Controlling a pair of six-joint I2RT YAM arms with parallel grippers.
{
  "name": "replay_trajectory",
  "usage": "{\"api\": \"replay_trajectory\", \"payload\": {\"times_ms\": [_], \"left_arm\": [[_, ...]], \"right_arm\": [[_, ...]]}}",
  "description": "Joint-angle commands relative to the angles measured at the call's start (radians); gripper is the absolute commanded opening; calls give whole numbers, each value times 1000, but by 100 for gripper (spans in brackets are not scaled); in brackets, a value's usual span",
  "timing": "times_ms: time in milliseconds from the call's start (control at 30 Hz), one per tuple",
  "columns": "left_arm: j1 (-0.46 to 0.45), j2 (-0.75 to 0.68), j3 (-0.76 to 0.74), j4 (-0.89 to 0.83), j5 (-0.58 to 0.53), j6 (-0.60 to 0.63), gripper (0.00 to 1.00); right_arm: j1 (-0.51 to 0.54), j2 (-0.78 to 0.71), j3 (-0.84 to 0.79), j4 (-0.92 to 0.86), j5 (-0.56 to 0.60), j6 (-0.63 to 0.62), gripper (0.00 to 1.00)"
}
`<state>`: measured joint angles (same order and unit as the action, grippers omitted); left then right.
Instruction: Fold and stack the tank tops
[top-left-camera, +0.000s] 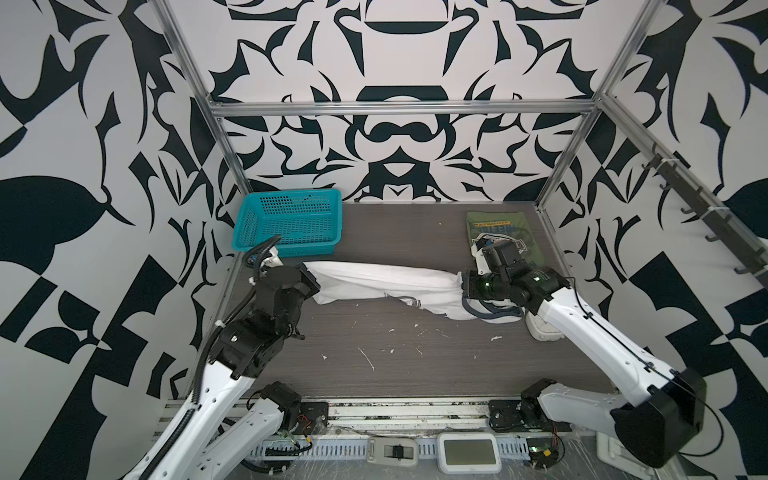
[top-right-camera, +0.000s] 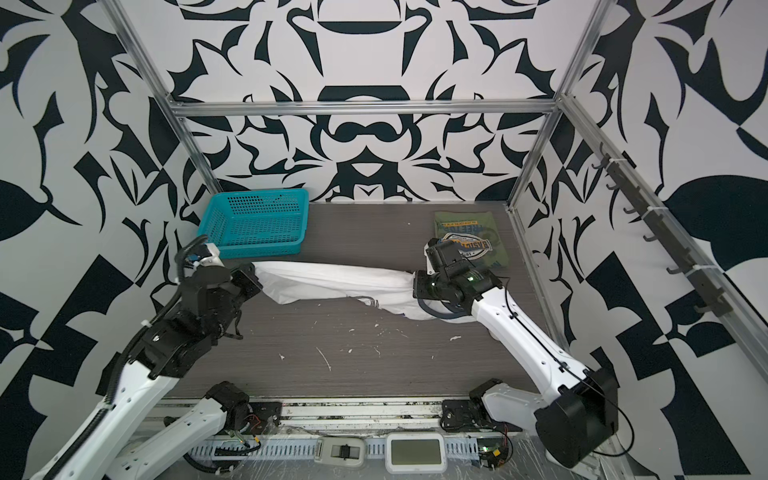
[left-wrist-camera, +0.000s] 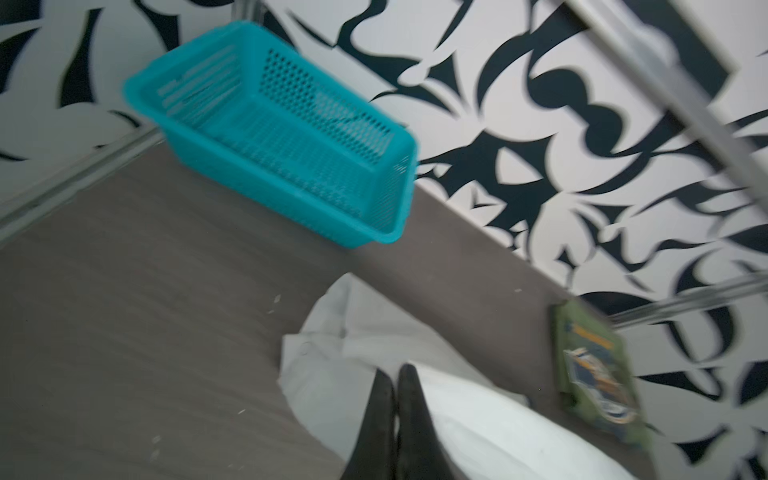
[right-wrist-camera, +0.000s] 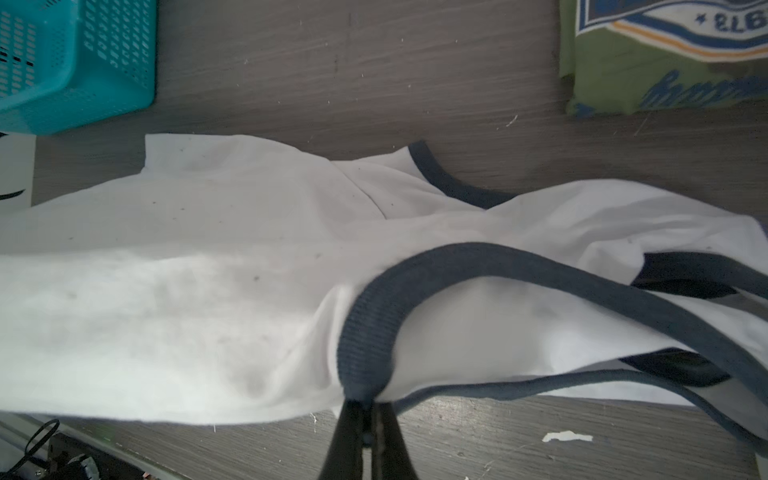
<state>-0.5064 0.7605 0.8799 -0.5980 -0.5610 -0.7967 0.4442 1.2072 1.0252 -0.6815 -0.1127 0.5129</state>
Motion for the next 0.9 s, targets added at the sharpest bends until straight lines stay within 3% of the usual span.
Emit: {"api": "replay_trajectory", "payload": {"times_ms": [0,233,333,467,733,867], "left_arm": [[54,26,-65,-120,-30,-25,0],[171,143,-90,-44,156,11,0],[204,216,-69,-41,196,11,0],[226,243,-49,-55,181,12,0],[337,174,-86,-79,158,-25,0],[419,136,-105,-73,173,-31,0]], "right_arm": [[-22,18,-35,32,-26,5,0],[-13,66,-132,148,-159,39,3],[-9,100,-143,152,-179,34,23],[-25,16,-108,46,-30,-6,52],[-162,-84,-131,-171,351,18,55],[-159,-52,-203,-163,345,87,54]]}}
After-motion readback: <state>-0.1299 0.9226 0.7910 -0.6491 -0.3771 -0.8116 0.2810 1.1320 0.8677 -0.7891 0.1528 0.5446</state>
